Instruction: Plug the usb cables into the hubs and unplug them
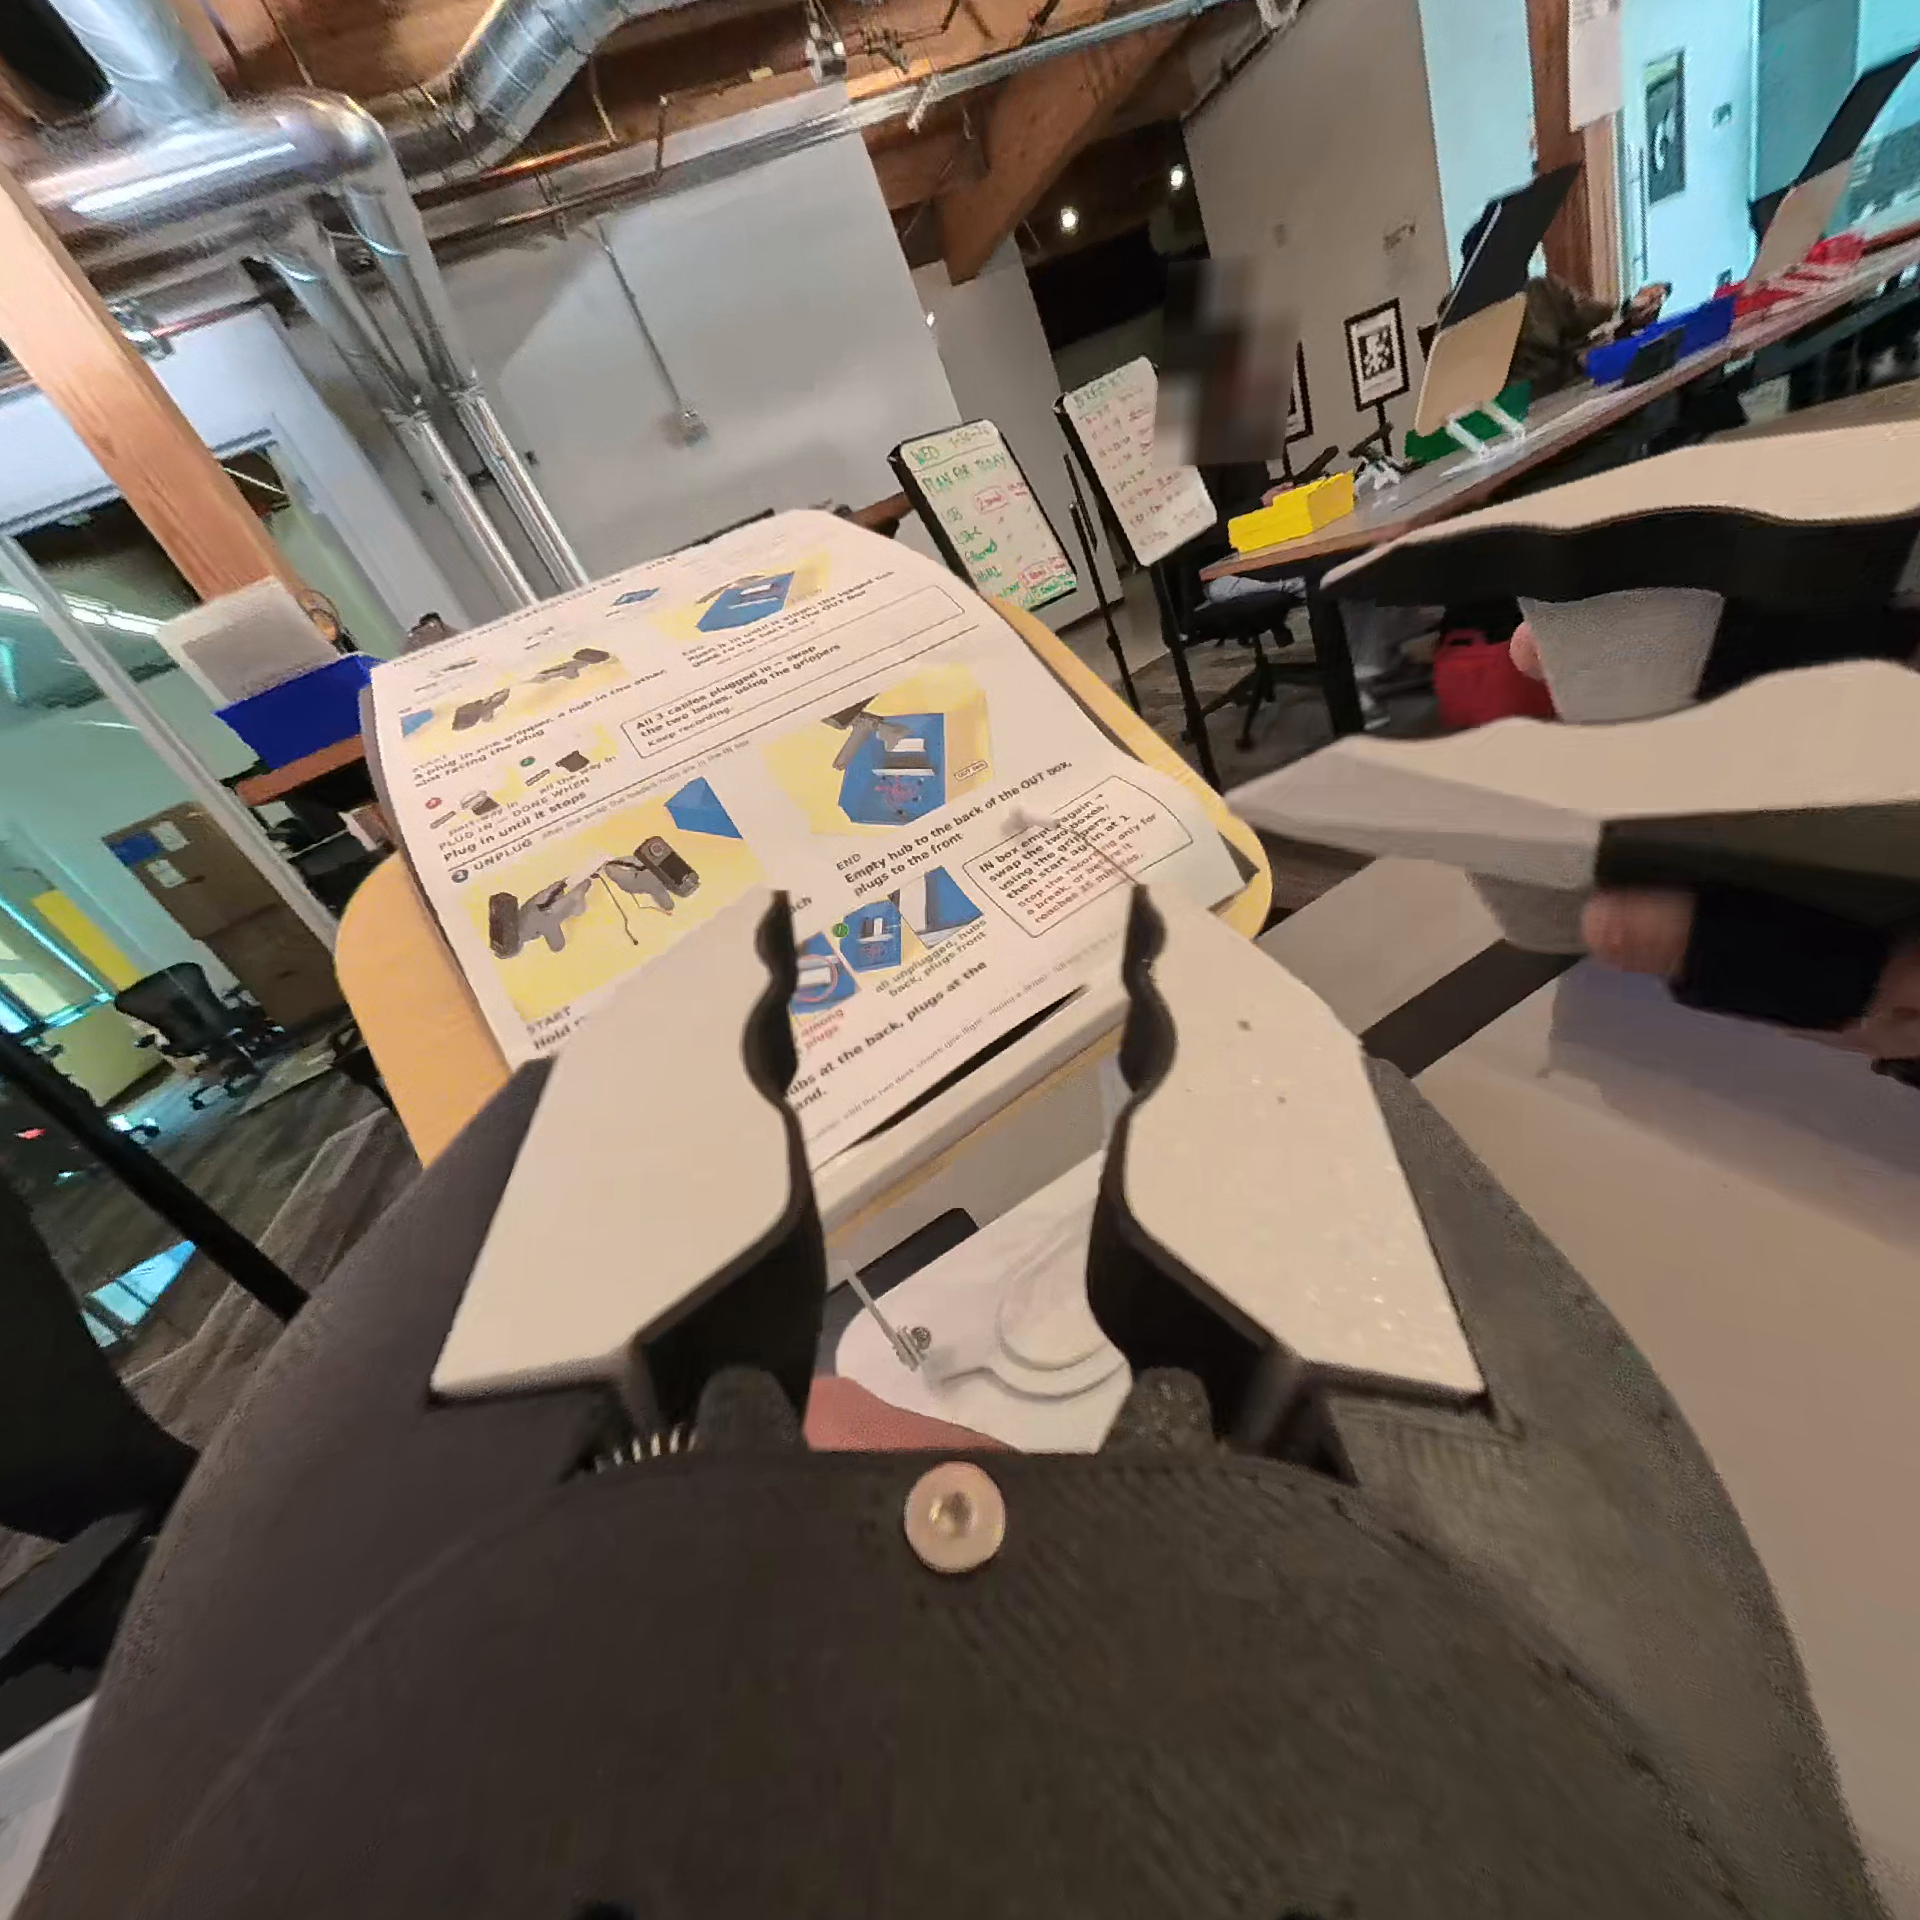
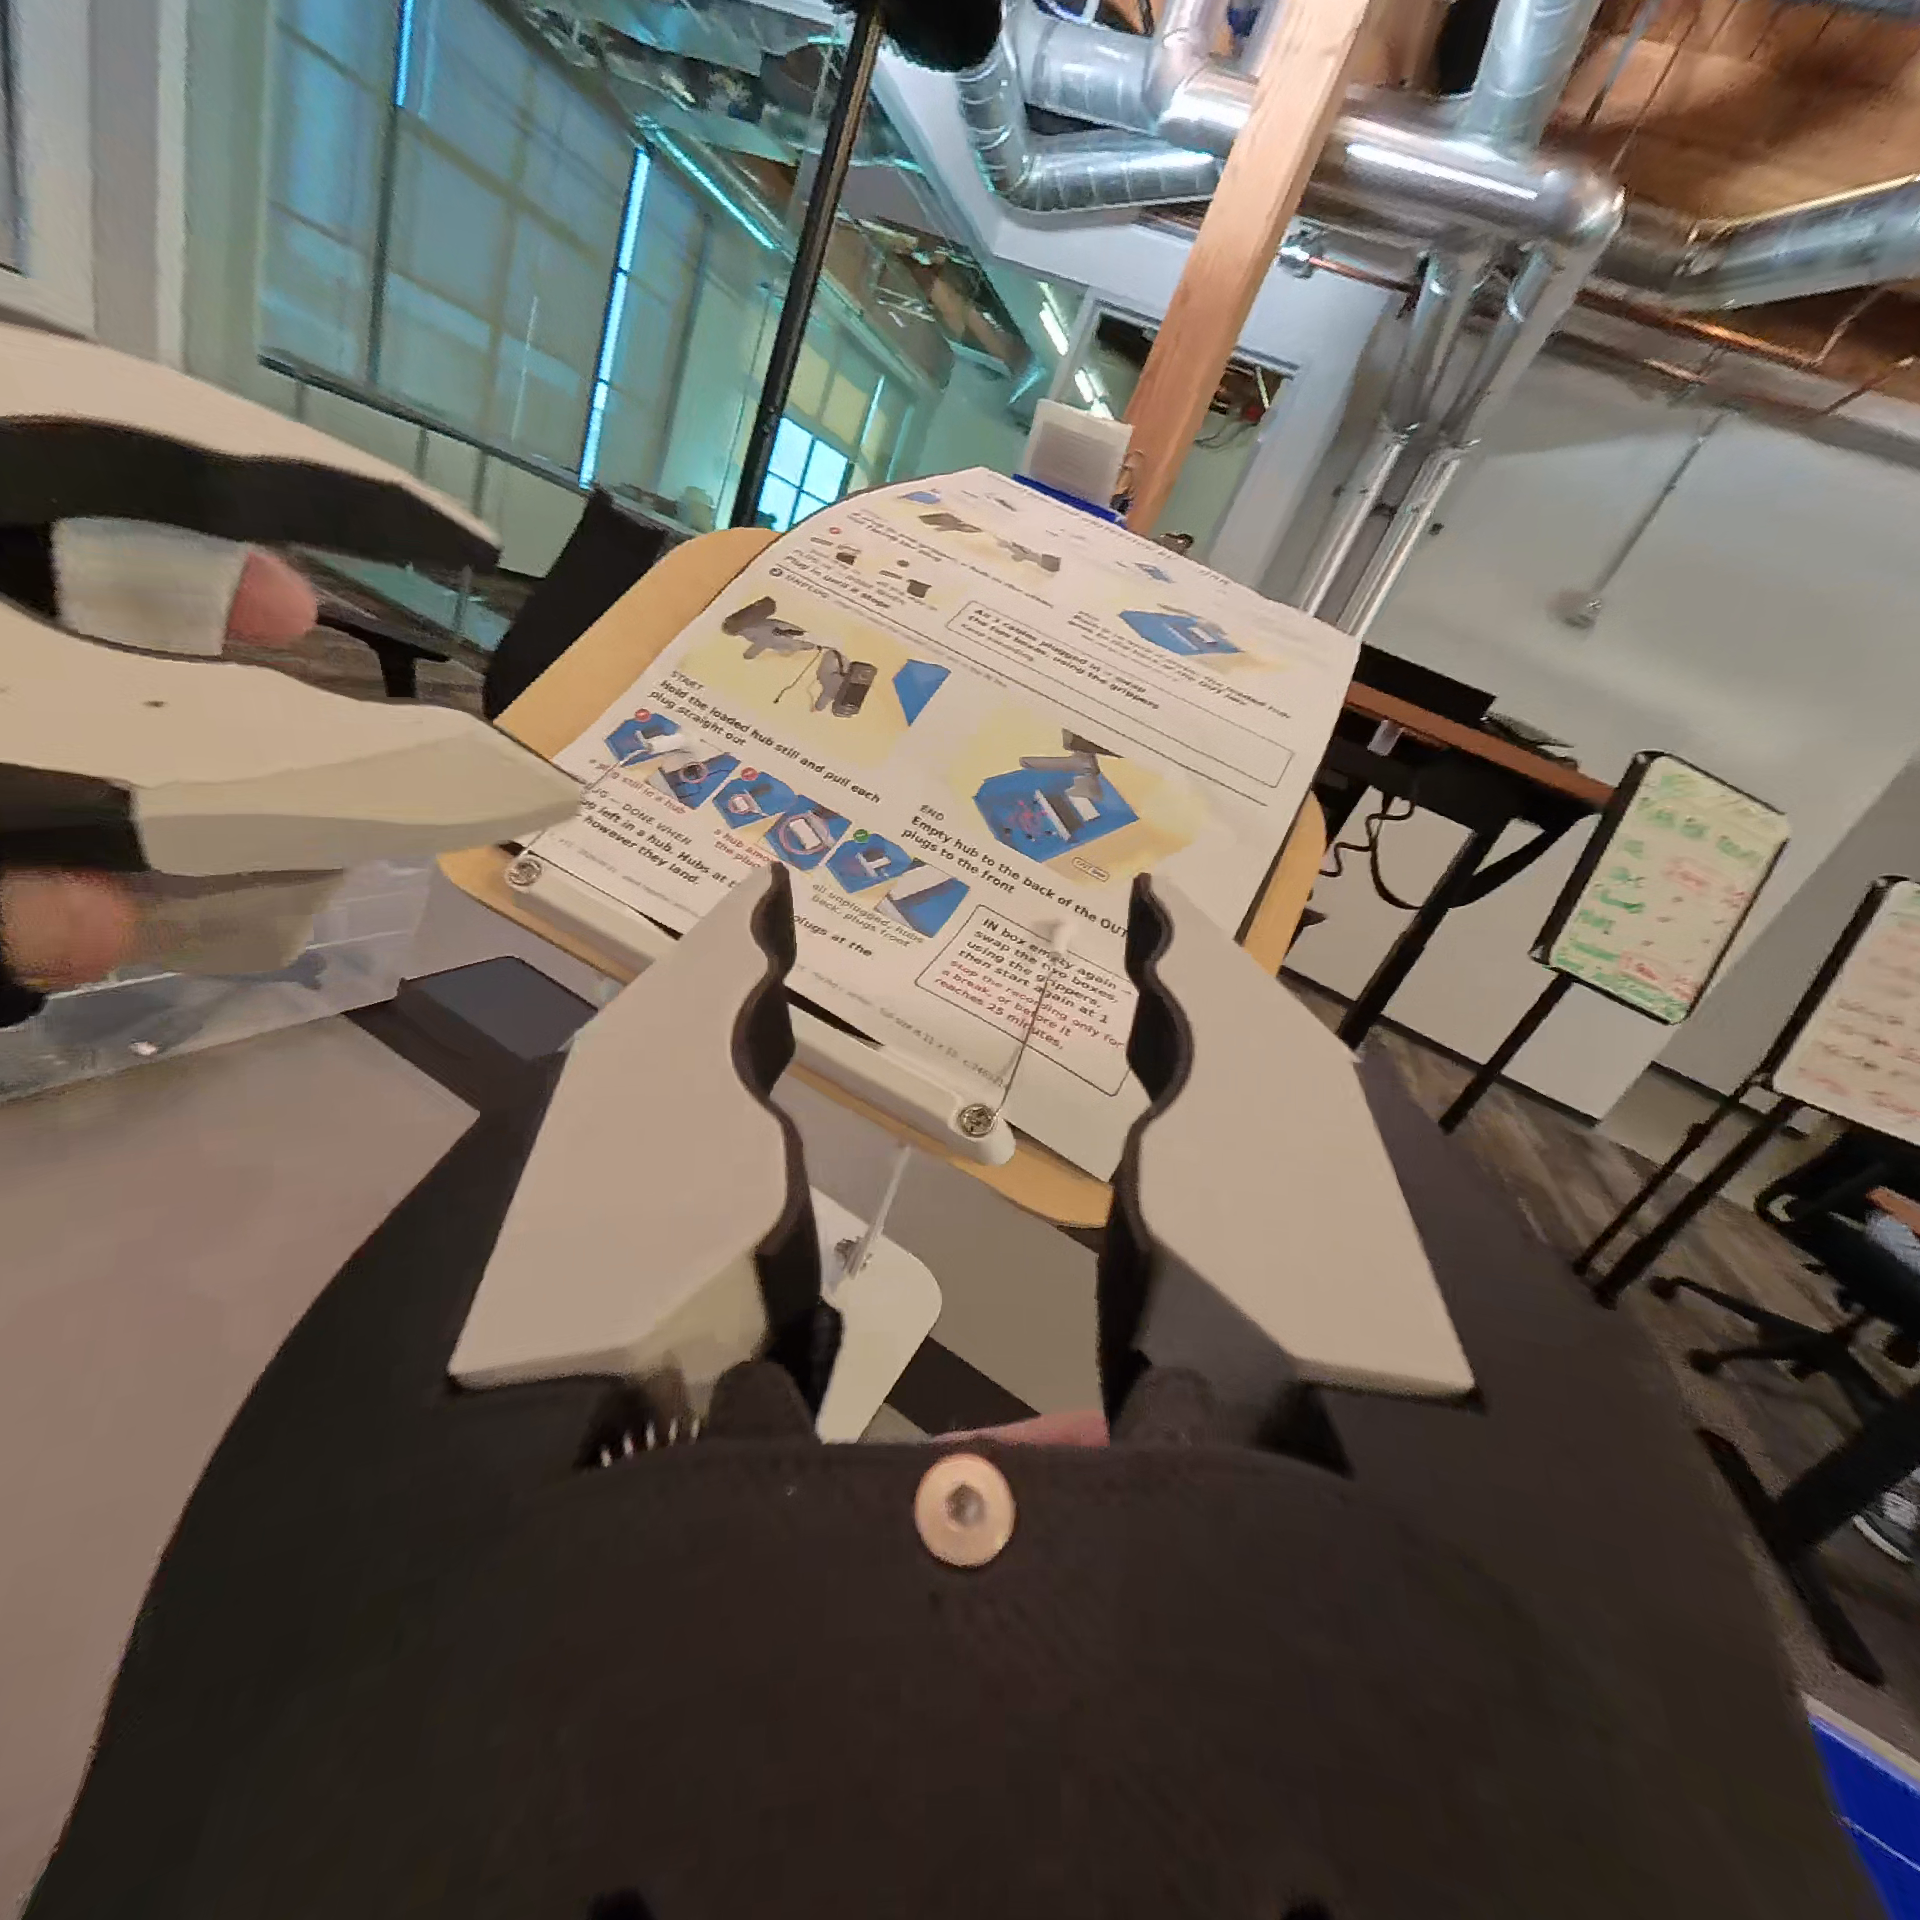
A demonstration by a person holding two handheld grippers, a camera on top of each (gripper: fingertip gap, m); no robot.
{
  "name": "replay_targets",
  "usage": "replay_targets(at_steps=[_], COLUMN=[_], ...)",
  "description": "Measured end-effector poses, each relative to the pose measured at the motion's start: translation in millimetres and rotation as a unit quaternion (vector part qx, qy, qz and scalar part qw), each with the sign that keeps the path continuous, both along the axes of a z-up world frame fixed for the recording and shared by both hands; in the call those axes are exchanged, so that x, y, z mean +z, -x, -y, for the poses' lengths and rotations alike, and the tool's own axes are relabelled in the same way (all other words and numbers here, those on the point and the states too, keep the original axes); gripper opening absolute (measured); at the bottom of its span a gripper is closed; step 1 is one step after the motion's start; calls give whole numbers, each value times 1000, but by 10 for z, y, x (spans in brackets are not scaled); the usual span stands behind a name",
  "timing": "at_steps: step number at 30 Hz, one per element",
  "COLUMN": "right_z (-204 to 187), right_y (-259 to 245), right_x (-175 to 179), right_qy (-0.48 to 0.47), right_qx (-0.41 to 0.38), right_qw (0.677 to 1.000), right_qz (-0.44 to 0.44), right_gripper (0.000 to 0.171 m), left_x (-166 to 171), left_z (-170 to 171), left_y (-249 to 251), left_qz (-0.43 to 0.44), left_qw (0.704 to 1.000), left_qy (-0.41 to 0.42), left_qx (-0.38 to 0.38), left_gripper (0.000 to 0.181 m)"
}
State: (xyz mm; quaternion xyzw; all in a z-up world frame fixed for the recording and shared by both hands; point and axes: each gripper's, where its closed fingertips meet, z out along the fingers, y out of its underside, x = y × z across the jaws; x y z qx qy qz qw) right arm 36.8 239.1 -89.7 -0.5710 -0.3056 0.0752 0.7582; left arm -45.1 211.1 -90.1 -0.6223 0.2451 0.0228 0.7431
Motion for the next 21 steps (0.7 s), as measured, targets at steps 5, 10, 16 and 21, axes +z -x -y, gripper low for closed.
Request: replay_targets(at_steps=[5, 10, 16, 21], right_z=[14, 38, 46, 16], right_y=[-28, -44, -66, -41], right_x=[16, 25, 16, -61], right_qy=[6, 6, 8, 26], right_qx=[5, 14, 17, 29], right_qw=[1000, 1000, 1000, 999], right_qz=[0, 4, 14, 14], right_gripper=[57, 36, 34, 33], left_x=[283, 573, 459, 214], left_z=[-48, 46, 42, -65], left_y=[-51, 214, 893, 1707], left_qz=[-34, -30, -116, -354], left_qw=[999, 999, 992, 932], left_qy=[2, -14, 37, 36], left_qx=[4, 16, 41, 60], left_gripper=[76, 50, 52, 55])
